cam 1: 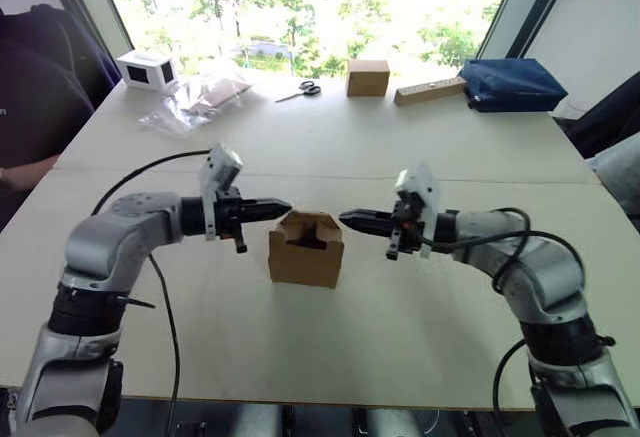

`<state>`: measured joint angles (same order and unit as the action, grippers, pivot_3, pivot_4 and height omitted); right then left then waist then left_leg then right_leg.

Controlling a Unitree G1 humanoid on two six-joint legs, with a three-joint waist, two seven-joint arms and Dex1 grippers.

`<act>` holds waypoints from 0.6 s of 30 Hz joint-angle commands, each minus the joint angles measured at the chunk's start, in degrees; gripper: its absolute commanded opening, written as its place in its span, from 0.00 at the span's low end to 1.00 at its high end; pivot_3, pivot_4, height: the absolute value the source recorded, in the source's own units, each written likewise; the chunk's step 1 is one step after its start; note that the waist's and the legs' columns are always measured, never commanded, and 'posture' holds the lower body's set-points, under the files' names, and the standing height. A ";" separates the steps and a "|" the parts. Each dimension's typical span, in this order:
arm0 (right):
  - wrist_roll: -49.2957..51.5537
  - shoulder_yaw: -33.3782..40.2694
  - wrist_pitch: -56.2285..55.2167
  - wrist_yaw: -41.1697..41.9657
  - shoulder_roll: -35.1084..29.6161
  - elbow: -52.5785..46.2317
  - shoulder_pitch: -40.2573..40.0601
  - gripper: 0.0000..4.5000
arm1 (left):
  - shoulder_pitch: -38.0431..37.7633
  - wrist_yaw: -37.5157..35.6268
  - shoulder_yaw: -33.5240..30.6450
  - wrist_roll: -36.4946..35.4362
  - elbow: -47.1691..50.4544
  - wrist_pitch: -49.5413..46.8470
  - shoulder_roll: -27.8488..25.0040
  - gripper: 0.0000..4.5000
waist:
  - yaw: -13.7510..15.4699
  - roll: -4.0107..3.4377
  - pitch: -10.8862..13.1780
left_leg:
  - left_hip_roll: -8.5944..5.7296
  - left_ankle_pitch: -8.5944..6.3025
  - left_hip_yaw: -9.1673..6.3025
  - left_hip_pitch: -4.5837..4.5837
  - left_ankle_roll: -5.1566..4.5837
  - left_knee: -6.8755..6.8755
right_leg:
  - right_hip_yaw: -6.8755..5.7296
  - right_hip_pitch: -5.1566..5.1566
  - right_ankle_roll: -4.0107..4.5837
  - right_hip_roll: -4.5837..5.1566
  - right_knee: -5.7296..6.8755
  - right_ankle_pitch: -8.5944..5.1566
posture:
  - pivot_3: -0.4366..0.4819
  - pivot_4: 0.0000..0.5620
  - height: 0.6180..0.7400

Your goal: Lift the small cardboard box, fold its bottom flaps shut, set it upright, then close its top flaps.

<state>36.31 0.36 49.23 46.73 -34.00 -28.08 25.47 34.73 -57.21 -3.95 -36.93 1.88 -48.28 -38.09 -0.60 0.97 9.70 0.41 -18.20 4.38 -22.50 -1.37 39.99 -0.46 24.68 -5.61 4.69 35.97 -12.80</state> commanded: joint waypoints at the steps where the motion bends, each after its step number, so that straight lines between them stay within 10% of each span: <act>1: 3.85 0.51 3.13 -1.93 -0.99 -6.85 -0.41 0.00 | 3.87 -0.81 -1.57 0.91 -6.32 4.03 1.04 0.01 | -0.01 0.00 0.00 | 0.00 0.00 0.00 0.02 0.00 0.00 | 0.00 -0.01 0.01 0.00 0.01 -0.01 | 0.48 0.27 1.00; 18: -3.06 -16.71 3.38 -10.82 1.68 -10.60 1.36 0.00 | 14.77 -13.65 9.85 17.81 -42.54 24.39 9.93 0.01 | -0.03 0.06 0.04 | -0.03 -0.05 0.04 -0.17 -0.10 0.02 | -0.02 0.10 -0.02 -0.01 -0.09 0.01 | 0.48 0.27 1.00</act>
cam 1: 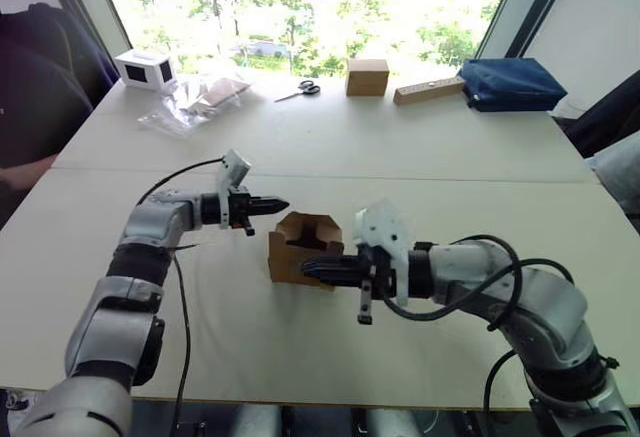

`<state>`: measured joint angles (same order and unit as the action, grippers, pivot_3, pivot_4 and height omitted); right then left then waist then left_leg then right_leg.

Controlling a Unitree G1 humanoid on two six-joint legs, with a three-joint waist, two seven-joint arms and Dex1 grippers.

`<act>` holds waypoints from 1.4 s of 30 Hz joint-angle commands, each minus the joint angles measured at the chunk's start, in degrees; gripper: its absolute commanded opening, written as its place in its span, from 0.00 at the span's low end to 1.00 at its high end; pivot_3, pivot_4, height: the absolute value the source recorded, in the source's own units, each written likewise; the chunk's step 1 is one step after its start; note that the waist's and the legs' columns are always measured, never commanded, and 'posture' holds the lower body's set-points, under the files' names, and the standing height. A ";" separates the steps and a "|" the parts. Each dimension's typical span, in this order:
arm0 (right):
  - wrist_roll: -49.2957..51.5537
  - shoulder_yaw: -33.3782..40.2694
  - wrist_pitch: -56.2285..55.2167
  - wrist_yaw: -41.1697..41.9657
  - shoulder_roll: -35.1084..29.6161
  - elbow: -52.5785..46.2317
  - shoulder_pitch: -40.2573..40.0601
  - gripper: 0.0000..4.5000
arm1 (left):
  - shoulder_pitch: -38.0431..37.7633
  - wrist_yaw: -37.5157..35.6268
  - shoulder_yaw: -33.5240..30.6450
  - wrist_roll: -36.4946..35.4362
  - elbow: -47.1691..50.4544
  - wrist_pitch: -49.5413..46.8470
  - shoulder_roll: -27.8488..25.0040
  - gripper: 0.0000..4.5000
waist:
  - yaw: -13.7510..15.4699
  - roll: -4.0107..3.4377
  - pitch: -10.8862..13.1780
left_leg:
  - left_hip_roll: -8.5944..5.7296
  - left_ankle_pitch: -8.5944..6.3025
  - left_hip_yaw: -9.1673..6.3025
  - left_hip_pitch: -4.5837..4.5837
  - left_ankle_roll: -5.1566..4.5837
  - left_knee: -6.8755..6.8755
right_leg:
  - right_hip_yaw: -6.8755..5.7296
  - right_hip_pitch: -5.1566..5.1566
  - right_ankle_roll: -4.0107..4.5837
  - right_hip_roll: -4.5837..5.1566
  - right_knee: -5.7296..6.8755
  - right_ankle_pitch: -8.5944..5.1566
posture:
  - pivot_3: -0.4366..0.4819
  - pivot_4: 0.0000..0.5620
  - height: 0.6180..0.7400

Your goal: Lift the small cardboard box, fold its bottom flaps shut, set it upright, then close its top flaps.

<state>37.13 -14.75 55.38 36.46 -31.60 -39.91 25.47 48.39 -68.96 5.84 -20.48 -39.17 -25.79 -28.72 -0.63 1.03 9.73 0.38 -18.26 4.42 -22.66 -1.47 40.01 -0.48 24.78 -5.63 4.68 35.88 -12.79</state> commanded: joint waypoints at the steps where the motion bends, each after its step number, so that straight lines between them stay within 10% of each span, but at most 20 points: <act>1: -5.61 -2.63 -3.52 -0.79 -1.00 2.18 1.63 0.00 | 0.96 -2.74 0.09 1.41 -1.39 1.76 0.67 0.01 | -0.02 0.00 0.00 | 0.00 0.00 0.00 0.00 0.00 0.00 | 0.00 0.00 -0.01 0.00 0.00 0.00 | 0.48 0.27 1.00; 35: -14.65 -5.14 -9.85 3.17 4.29 14.29 2.80 0.00 | -7.13 -4.76 -0.65 1.65 10.72 -2.80 1.09 0.01 | -0.07 0.01 0.00 | 0.03 -0.01 -0.03 -0.15 -0.02 0.02 | -0.02 0.15 -0.04 -0.01 0.05 0.03 | 0.48 0.27 1.00; 42: -13.25 -3.44 -9.44 4.81 4.59 13.83 2.71 0.00 | -3.77 1.83 -9.92 -2.94 12.02 -5.53 -1.84 0.01 | -0.12 0.01 0.01 | 0.03 -0.01 -0.04 -0.15 -0.01 0.02 | -0.02 0.17 -0.05 0.00 0.05 0.03 | 0.48 0.27 1.00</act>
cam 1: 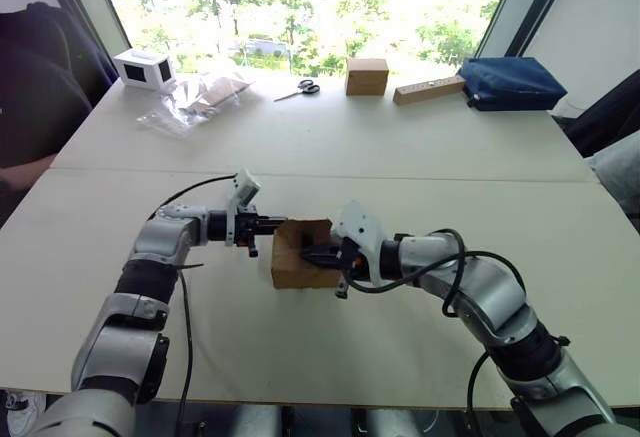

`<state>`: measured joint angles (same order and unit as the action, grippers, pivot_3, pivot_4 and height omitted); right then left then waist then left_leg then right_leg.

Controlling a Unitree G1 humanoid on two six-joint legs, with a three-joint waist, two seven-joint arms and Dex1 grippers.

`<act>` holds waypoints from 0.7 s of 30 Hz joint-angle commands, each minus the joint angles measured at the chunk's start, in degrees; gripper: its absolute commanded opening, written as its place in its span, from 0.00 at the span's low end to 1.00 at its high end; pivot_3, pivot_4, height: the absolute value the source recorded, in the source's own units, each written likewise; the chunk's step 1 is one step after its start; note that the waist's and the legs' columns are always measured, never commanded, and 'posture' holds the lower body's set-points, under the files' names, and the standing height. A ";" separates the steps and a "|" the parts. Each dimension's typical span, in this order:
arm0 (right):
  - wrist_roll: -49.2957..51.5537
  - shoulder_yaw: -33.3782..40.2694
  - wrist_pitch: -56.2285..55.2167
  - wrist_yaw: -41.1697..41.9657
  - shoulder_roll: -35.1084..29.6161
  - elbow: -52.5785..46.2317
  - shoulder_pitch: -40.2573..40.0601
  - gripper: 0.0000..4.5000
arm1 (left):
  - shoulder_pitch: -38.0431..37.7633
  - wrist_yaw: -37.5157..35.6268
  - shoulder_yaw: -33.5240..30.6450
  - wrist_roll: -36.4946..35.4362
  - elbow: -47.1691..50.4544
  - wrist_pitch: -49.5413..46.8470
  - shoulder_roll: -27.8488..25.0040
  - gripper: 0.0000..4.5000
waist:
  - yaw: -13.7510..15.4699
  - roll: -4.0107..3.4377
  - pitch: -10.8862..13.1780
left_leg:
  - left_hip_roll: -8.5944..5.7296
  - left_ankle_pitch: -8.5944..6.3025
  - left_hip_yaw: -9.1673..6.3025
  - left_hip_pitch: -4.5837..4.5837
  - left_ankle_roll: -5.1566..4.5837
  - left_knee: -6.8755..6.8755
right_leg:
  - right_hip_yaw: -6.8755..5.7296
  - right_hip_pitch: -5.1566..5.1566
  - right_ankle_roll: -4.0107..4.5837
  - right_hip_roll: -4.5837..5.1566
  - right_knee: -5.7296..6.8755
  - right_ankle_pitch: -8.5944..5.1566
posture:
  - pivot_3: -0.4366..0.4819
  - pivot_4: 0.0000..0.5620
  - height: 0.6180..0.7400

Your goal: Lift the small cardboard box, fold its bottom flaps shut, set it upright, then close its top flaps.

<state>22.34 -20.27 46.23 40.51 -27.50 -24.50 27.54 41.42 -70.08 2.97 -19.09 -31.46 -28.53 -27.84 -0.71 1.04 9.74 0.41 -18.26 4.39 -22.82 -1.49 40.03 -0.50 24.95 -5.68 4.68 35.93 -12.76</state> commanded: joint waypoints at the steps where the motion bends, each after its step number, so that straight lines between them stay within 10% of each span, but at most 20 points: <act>1: 1.64 2.20 -0.25 0.84 0.47 -1.75 0.61 0.00 | 3.31 3.66 -8.57 -5.68 6.01 -4.31 -3.21 0.01 | -0.12 0.01 0.00 | 0.02 0.00 0.00 -0.03 0.00 0.00 | 0.00 0.04 0.00 0.00 0.01 0.00 | 0.48 0.27 1.00; 12: 1.78 2.32 -1.27 1.89 1.08 -0.67 0.52 0.00 | -17.85 9.42 -16.02 -22.63 49.36 -26.49 -12.99 0.01 | -0.32 0.05 0.01 | 0.03 0.06 0.02 -0.26 0.10 0.01 | 0.05 0.34 0.01 0.06 0.14 0.01 | 0.48 0.27 1.00; 21: 1.55 2.55 -1.89 2.17 1.97 0.79 0.49 0.00 | -25.02 16.11 -12.41 -25.40 58.71 -28.76 -13.22 0.01 | -0.04 0.03 0.00 | 0.06 0.11 -0.08 -0.23 0.21 -0.01 | -0.02 0.28 0.23 0.01 0.12 -0.07 | 0.48 0.27 1.00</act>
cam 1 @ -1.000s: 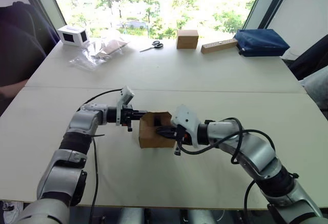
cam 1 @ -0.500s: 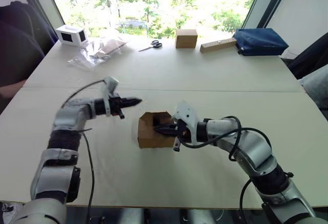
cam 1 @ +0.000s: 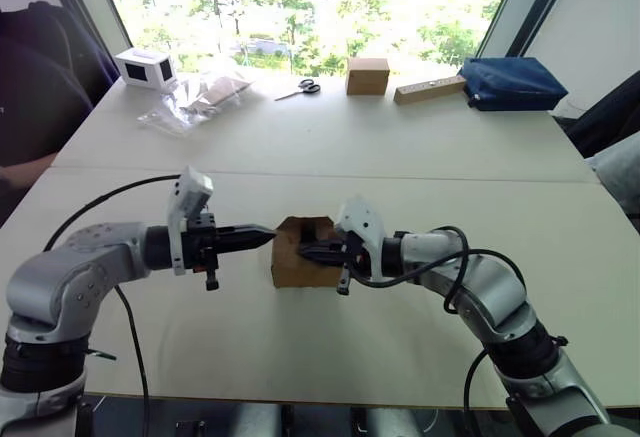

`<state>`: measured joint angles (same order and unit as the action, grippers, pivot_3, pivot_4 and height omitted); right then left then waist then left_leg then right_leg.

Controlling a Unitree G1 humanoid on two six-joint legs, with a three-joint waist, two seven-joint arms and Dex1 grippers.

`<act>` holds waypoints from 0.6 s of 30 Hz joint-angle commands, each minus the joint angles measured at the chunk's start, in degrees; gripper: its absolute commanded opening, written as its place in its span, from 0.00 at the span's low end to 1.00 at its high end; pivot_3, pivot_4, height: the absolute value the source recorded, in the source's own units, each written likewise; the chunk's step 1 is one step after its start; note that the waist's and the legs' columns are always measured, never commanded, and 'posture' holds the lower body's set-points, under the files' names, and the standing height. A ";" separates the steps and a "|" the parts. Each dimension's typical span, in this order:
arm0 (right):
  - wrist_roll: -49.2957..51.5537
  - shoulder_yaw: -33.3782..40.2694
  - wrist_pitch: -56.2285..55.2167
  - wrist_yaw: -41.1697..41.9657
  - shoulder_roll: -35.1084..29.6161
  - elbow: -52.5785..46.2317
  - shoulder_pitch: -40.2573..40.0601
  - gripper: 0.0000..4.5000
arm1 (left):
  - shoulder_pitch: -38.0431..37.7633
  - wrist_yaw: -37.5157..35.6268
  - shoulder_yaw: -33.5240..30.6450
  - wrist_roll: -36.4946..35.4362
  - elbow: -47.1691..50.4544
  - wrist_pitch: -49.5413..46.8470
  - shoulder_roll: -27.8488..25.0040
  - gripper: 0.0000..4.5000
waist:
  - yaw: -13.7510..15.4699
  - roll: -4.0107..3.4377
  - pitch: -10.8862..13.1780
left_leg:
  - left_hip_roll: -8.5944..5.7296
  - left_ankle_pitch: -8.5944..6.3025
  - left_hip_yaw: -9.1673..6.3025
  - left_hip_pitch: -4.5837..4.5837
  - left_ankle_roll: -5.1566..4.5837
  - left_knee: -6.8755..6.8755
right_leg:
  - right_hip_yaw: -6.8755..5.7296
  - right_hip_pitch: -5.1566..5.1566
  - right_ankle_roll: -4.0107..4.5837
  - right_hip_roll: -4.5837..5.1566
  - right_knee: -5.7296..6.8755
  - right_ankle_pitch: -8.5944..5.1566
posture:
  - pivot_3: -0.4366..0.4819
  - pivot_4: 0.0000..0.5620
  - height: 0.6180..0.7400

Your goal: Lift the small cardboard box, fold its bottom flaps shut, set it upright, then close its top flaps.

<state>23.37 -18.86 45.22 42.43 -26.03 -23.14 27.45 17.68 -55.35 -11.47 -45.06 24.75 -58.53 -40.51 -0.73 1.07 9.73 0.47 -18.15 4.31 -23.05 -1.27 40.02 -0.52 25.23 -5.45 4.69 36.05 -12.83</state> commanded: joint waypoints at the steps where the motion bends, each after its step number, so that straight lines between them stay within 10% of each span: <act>1: 0.55 1.16 -0.81 0.23 0.52 -0.63 0.57 0.00 | -1.83 1.57 2.64 0.74 2.72 1.53 -0.78 0.01 | -0.02 0.00 0.00 | 0.00 0.01 0.01 0.00 0.01 -0.01 | 0.00 0.01 0.00 0.00 0.00 0.00 | 0.48 0.27 1.00; 18: 10.44 9.74 4.36 2.57 1.13 -3.39 6.63 0.00 | -3.76 2.33 9.33 5.63 -0.63 8.19 -2.05 0.01 | -0.06 -0.01 0.01 | -0.01 0.01 0.05 -0.01 0.01 -0.01 | 0.00 0.03 0.00 -0.02 -0.02 0.00 | 0.48 0.27 1.00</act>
<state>29.58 -14.35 48.88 44.81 -25.90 -24.51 30.26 13.82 -53.39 -2.80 -39.86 23.34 -51.41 -42.56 -0.79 1.06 9.74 0.48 -18.14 4.36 -23.05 -1.26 40.00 -0.53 25.25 -5.46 4.67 36.04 -12.82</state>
